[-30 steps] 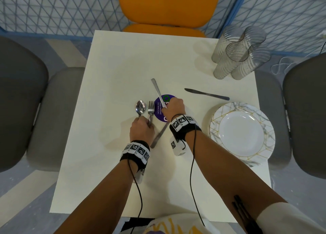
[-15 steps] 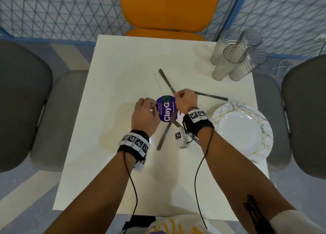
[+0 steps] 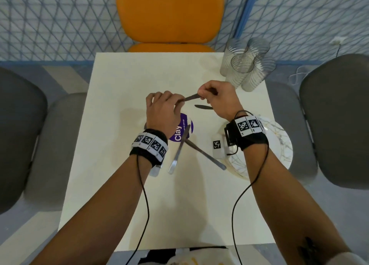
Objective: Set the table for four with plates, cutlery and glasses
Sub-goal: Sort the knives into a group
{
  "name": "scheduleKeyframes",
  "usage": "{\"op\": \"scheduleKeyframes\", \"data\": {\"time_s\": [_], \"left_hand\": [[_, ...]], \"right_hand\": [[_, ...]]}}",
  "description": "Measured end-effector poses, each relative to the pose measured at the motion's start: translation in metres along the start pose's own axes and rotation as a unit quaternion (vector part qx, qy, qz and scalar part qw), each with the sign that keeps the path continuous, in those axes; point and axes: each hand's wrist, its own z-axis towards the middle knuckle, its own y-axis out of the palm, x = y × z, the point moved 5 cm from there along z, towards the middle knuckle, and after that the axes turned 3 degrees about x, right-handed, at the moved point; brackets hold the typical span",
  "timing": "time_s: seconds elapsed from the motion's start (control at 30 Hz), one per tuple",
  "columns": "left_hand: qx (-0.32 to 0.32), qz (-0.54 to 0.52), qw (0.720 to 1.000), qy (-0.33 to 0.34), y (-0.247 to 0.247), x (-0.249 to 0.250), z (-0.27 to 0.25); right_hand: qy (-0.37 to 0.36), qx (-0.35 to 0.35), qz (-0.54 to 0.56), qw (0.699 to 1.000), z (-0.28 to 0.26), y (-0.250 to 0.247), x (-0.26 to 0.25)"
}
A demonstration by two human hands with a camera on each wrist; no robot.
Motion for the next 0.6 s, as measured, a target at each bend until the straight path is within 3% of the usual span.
{"op": "scheduleKeyframes", "data": {"time_s": [0.1, 0.23, 0.37, 0.47, 0.6], "left_hand": [[-0.062, -0.123, 0.986, -0.091, 0.013, -0.011, -0.012], [-0.069, -0.192, 0.950, -0.236, 0.023, -0.031, -0.041], [-0.098, -0.222, 0.908, -0.340, 0.030, -0.038, -0.072], [-0.116, -0.250, 0.883, -0.379, 0.037, -0.042, -0.091], [-0.138, -0.265, 0.866, -0.400, 0.045, -0.047, -0.108]], "right_hand": [[0.016, 0.025, 0.053, 0.998, -0.006, 0.005, 0.006], [0.155, 0.098, 0.107, 0.977, -0.015, 0.028, 0.053], [0.206, -0.007, -0.139, 0.969, -0.036, 0.071, 0.094], [0.234, -0.058, -0.220, 0.945, -0.050, 0.097, 0.101], [0.236, -0.054, -0.271, 0.932, -0.054, 0.110, 0.090]]}}
